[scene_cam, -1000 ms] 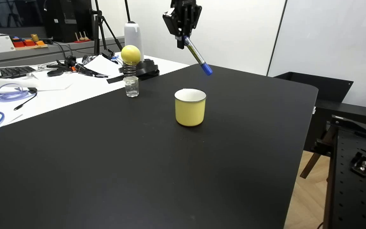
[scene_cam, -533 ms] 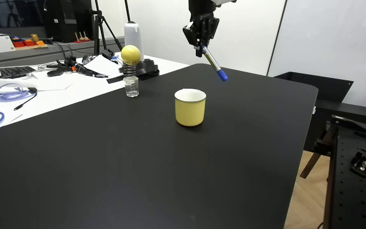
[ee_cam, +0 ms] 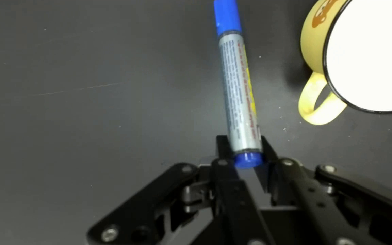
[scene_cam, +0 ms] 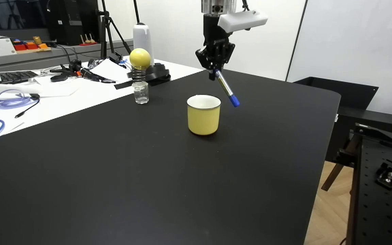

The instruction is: Remove the blue marker from the yellow mug

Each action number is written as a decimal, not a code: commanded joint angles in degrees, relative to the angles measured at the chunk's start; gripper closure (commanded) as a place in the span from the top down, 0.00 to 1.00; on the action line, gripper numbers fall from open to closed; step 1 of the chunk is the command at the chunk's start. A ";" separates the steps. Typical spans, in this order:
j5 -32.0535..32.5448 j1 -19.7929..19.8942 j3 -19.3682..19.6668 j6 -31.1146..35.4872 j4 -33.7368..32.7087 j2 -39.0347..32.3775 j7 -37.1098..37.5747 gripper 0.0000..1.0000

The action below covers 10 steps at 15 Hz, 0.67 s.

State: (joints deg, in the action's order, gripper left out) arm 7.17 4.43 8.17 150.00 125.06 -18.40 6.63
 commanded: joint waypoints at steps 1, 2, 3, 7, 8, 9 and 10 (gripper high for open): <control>-2.70 0.45 -0.68 1.41 -1.83 -2.29 -0.31 0.06; -3.23 0.49 -0.74 1.73 -1.88 -2.71 -0.46 0.06; -3.41 0.48 -0.66 1.79 -1.98 -3.08 -0.48 0.06; -4.81 0.67 -0.53 1.41 -2.47 -3.97 -0.33 0.60; -5.00 0.66 -0.43 1.33 -2.47 -3.95 -0.29 0.68; -4.88 0.60 -0.24 1.47 -2.41 -3.89 -0.11 0.74; -4.88 0.51 0.00 1.36 -2.40 -3.72 0.46 0.80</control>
State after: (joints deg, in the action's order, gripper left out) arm 3.14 4.63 7.94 152.08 124.04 -21.79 6.58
